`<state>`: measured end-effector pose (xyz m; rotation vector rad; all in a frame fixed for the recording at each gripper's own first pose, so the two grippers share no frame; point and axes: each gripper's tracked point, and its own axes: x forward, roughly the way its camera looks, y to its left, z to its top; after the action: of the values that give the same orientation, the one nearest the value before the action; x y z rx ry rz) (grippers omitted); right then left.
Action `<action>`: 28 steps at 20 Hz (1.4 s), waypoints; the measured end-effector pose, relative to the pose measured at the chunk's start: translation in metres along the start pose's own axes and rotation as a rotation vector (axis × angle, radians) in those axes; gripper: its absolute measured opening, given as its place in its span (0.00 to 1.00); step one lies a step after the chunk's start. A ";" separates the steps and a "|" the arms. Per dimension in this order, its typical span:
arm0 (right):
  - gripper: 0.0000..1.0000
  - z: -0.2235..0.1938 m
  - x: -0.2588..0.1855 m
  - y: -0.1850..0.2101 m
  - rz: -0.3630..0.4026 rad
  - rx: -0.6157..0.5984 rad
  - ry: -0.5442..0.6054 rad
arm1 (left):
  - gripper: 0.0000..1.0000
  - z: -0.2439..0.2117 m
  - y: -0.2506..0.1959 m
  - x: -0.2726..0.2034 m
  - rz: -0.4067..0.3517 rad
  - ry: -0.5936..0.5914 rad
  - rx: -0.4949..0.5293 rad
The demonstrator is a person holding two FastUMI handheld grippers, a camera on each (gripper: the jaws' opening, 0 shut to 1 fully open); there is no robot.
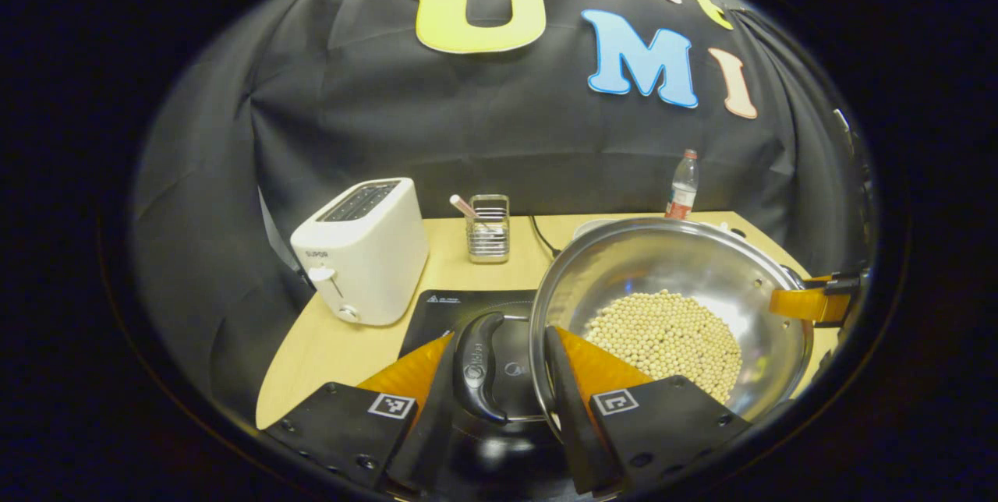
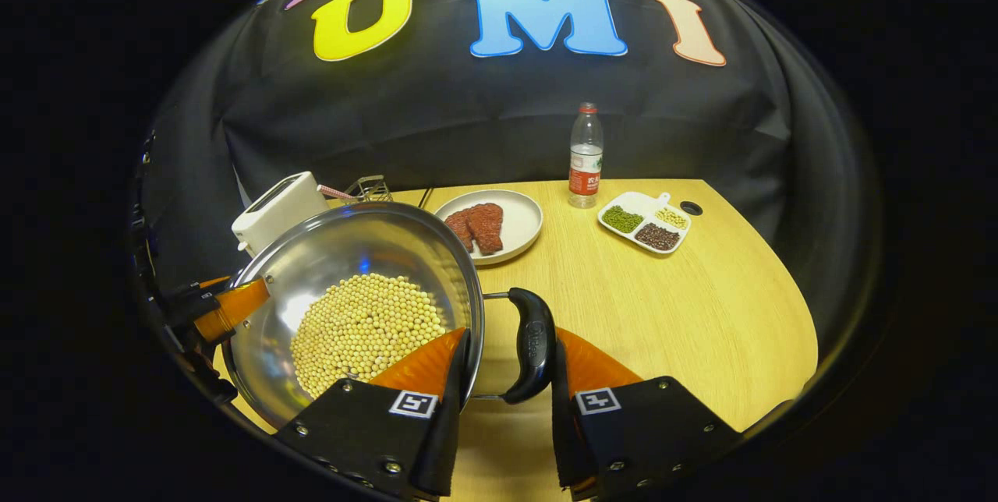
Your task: First push the handle of the pot to place it horizontally, then grasp the pot with both hands and set it on the induction cooktop.
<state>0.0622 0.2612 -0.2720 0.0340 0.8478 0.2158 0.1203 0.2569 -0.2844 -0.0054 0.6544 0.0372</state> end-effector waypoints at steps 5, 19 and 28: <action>0.49 0.001 0.011 0.027 0.012 0.000 0.008 | 0.64 -0.001 0.029 0.006 0.013 0.004 0.003; 0.49 -0.010 0.049 0.082 0.039 -0.010 0.055 | 0.66 -0.033 0.095 0.029 0.063 0.074 0.003; 0.99 0.035 0.032 0.073 0.018 -0.034 -0.114 | 1.00 0.001 0.098 0.015 0.108 -0.046 0.028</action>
<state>0.0958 0.3409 -0.2641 0.0219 0.7308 0.2432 0.1289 0.3558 -0.2923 0.0575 0.6085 0.1322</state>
